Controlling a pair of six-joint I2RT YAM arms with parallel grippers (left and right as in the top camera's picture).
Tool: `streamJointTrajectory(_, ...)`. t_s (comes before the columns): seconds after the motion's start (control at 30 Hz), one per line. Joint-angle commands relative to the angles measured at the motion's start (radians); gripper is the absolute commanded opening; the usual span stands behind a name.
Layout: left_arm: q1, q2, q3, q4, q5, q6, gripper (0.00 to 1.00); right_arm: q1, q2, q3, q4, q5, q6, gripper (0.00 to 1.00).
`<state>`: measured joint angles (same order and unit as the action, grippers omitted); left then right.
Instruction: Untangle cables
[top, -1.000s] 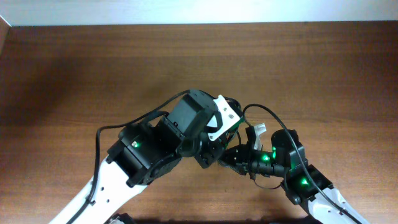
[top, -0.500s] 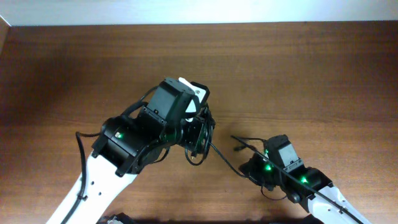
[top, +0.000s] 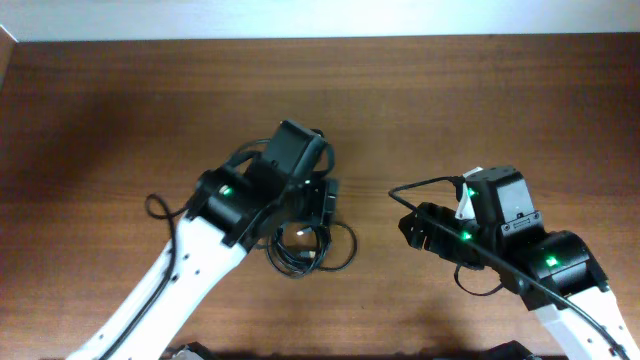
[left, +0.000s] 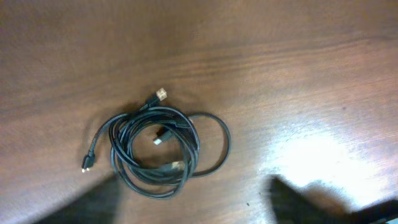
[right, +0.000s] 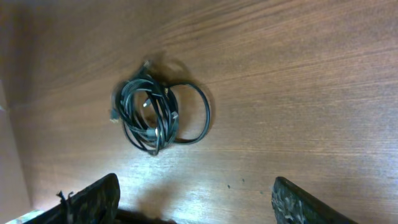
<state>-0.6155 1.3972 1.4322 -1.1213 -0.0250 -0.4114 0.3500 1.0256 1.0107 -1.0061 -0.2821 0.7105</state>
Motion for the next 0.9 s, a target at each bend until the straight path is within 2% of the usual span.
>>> streamJointTrajectory(0.0, 0.002, 0.077, -0.01, -0.002, 0.028, -0.025, 0.99, -0.005, -0.006, 0.023, -0.016, 0.005, -0.024, 0.78)
streamJointTrajectory(0.07, 0.003, 0.109, -0.01, -0.045, 0.006, -0.037, 0.99, -0.005, -0.006, 0.023, -0.053, 0.006, -0.027, 0.79)
streamJointTrajectory(0.1, 0.004, 0.116, -0.01, -0.119, -0.054, -0.158, 0.99, -0.005, -0.006, 0.023, -0.068, 0.013, -0.027, 0.79)
streamJointTrajectory(0.17, 0.011, 0.115, -0.01, -0.311, -0.213, -0.515, 0.99, -0.006, -0.009, 0.028, -0.091, 0.077, -0.067, 0.79)
streamJointTrajectory(0.27, 0.049, 0.062, -0.01, -0.376, -0.238, -0.55, 0.99, -0.079, -0.018, 0.156, -0.159, 0.103, -0.142, 0.83)
streamJointTrajectory(0.33, 0.095, -0.051, -0.01, -0.364, -0.259, -0.6, 0.99, -0.134, -0.034, 0.252, -0.226, 0.103, -0.205, 0.86)
streamJointTrajectory(0.4, 0.129, -0.18, -0.039, -0.328, -0.259, -0.662, 0.99, -0.171, -0.068, 0.297, -0.281, 0.111, -0.21, 0.86)
streamJointTrajectory(0.47, 0.125, -0.293, -0.173, -0.238, -0.224, -0.66, 1.0, -0.177, -0.111, 0.298, -0.285, 0.111, -0.21, 0.86)
streamJointTrajectory(0.5, 0.115, -0.322, -0.254, -0.18, -0.179, -0.648, 0.94, -0.177, -0.126, 0.298, -0.285, 0.111, -0.209, 0.86)
streamJointTrajectory(0.53, 0.097, -0.332, -0.339, -0.1, -0.161, -0.621, 0.79, -0.177, -0.13, 0.298, -0.285, 0.111, -0.209, 0.86)
streamJointTrajectory(0.6, 0.064, -0.307, -0.503, 0.075, -0.147, -0.619, 0.63, -0.176, -0.129, 0.298, -0.293, 0.111, -0.21, 0.86)
streamJointTrajectory(0.67, 0.059, -0.27, -0.571, 0.167, -0.148, -0.572, 0.59, -0.176, -0.129, 0.298, -0.307, 0.11, -0.209, 0.86)
streamJointTrajectory(0.7, 0.059, -0.229, -0.592, 0.227, -0.16, -0.51, 0.58, -0.176, -0.129, 0.298, -0.316, 0.11, -0.209, 0.86)
streamJointTrajectory(0.73, 0.059, -0.171, -0.594, 0.275, -0.18, -0.469, 0.5, -0.176, -0.129, 0.298, -0.32, 0.11, -0.209, 0.85)
streamJointTrajectory(0.87, 0.059, 0.016, -0.594, 0.373, -0.185, -0.468, 0.45, -0.176, -0.129, 0.297, -0.327, 0.11, -0.209, 0.85)
